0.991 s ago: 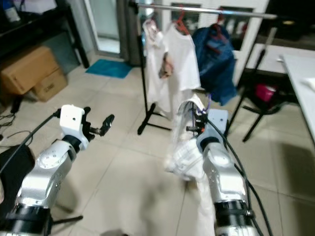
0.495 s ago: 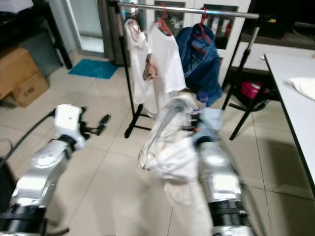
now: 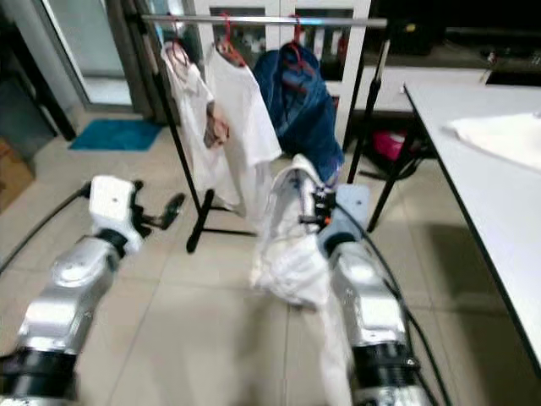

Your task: Hang hanger

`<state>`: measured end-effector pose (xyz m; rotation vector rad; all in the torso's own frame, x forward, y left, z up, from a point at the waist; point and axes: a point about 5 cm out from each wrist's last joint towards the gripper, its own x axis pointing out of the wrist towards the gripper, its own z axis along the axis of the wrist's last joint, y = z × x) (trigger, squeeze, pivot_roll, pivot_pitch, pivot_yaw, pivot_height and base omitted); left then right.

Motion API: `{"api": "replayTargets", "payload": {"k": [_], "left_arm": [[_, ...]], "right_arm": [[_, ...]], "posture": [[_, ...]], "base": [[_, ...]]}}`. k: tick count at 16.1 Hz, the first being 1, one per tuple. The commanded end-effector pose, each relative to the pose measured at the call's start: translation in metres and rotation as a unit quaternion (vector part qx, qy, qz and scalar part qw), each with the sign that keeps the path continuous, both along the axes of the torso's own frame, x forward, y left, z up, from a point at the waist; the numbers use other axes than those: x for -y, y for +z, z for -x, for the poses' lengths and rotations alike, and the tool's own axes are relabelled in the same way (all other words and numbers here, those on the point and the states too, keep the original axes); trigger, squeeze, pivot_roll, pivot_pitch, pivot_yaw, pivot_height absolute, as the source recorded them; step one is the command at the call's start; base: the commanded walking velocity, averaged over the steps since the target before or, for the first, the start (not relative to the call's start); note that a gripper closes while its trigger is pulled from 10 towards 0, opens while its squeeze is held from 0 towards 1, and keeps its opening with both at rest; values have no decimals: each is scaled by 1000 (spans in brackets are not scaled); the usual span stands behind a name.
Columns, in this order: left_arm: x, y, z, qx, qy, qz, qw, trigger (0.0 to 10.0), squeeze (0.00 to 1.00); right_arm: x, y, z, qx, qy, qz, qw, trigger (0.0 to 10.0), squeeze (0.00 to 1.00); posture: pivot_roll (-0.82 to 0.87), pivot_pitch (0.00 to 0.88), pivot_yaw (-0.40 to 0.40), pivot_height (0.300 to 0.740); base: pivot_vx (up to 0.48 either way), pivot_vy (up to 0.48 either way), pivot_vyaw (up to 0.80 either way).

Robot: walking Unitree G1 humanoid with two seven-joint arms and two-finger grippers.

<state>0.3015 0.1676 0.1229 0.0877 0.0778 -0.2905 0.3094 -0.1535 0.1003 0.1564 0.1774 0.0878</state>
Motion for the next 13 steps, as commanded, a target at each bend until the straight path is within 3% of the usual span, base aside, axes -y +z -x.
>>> {"api": "replayTargets", "payload": {"k": [1, 13], "left_arm": [[-5, 2, 0, 2, 3, -8, 1000, 10000, 0], [-3, 3, -2, 3, -6, -7, 1000, 10000, 0]], "right_arm": [[-1, 19, -6, 46, -3, -2, 999, 10000, 0], [2, 20, -7, 50, -13, -3, 999, 10000, 0]], "posture": [[-46, 0, 55, 740], [-49, 0, 60, 740]], "base": [[300, 0, 0], [329, 0, 0]]}}
